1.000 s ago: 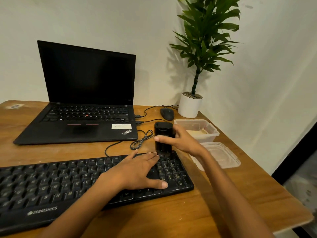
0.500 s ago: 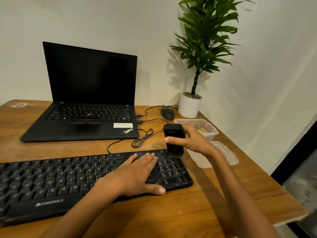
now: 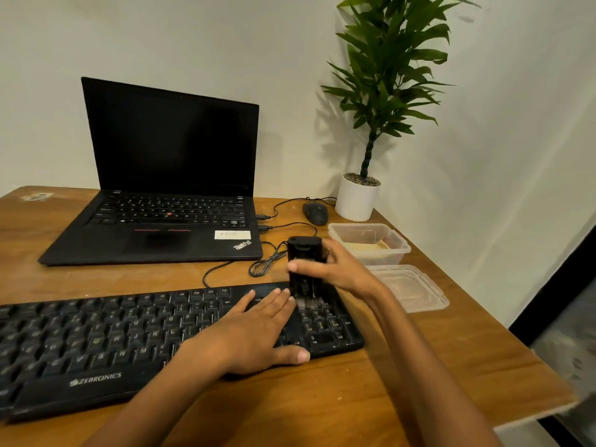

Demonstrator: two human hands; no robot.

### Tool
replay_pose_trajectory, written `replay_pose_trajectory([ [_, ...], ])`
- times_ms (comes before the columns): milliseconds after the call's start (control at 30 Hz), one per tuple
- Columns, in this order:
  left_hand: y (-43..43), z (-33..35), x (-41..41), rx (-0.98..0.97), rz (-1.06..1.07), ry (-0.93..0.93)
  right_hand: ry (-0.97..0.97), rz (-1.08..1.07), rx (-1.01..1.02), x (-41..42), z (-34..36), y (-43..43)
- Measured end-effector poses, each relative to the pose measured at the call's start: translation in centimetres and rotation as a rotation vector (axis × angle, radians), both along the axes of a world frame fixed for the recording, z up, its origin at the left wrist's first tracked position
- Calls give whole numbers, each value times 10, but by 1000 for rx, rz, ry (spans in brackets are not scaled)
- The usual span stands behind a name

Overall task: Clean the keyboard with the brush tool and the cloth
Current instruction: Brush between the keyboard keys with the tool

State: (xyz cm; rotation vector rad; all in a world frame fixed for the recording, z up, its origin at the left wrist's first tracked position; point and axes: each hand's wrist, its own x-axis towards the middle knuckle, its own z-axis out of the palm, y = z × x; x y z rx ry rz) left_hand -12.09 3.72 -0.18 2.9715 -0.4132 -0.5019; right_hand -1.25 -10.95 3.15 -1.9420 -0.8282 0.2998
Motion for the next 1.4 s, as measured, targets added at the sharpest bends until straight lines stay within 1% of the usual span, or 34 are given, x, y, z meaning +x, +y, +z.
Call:
replay_pose_trajectory([
  [100,0,-1,-1,4,-2,0,-27,-35,84,12,6,9],
  [167,0,-2,0,4,-4,2,21,3,111,16,7,6],
  [233,1,-2,1,-5,-3,7,100,70,48,20,2,3],
  [300,1,-2,0,-8,-6,11,141,57,29,26,-4,3],
  [367,2,-3,1,-18,-3,1,85,-4,86,29,-2,9],
  [433,2,-3,0,-25,-2,-2,26,-13,108,33,-1,12],
  [467,1,-3,-1,-26,-2,-2,44,21,93,34,-1,12],
  [533,2,-4,0,-30,2,-5,156,110,32,37,-1,11],
  [567,2,-4,0,-32,2,-6,186,122,6,39,-1,11],
  [600,2,-3,0,-33,1,-9,177,99,0,42,0,13],
  [700,2,-3,0,-27,-2,-12,-5,-58,59,49,-1,18],
  [767,2,-4,-1,-29,0,-12,31,-77,125,48,-5,16],
  [800,2,-3,0,-34,3,-15,63,-50,118,47,-7,11],
  [900,2,-3,0,-23,-4,-15,185,75,8,35,-6,-15],
  [967,2,-4,0,-20,-5,-15,268,141,-5,29,0,-33],
  [1133,-2,-1,1,-12,4,0,336,348,-36,14,7,-44],
  [1200,-1,0,2,-9,0,5,365,385,-67,8,0,-44],
  [1267,-1,0,3,0,-11,6,335,298,-47,5,-7,-44],
  [1400,-1,0,2,13,-15,6,107,-107,156,17,-9,-39],
])
